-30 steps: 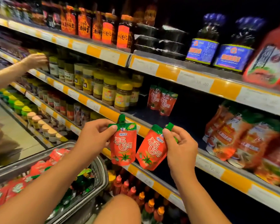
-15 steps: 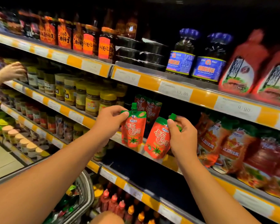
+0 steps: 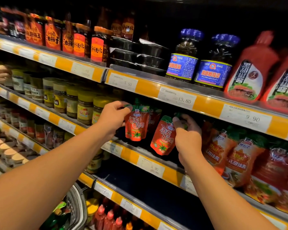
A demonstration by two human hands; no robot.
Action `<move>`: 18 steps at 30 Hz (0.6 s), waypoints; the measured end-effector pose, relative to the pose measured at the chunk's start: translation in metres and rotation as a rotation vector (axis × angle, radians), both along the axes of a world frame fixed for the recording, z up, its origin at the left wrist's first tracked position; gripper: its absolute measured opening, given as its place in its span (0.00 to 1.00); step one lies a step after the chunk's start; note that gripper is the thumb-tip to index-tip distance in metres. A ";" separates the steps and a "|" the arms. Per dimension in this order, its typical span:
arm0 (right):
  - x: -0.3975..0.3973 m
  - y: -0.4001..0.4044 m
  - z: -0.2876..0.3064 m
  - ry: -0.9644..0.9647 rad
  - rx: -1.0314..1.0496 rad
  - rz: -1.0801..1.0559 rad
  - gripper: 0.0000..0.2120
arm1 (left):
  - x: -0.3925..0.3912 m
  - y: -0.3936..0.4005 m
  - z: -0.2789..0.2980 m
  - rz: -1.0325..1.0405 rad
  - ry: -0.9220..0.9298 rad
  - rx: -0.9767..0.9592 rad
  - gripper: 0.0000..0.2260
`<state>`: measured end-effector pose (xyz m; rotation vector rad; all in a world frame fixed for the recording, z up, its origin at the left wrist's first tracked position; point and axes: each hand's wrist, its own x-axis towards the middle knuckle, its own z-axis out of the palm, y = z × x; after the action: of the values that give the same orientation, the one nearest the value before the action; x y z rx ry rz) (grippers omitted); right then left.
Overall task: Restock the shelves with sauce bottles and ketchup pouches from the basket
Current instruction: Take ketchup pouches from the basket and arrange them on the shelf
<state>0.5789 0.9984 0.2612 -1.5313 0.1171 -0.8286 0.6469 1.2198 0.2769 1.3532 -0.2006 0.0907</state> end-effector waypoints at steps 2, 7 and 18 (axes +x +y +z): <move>0.002 0.003 -0.001 0.001 -0.022 0.005 0.09 | 0.004 -0.004 -0.002 -0.005 0.001 0.005 0.04; 0.003 0.005 -0.017 0.053 -0.161 0.026 0.13 | 0.009 -0.012 -0.025 -0.059 0.005 0.059 0.04; -0.006 -0.008 -0.032 0.224 -0.276 0.096 0.12 | 0.011 -0.012 -0.047 -0.079 -0.061 0.176 0.10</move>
<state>0.5733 0.9906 0.2295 -1.8729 0.0947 -0.6125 0.6583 1.2082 0.2302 1.5172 -0.3194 0.0489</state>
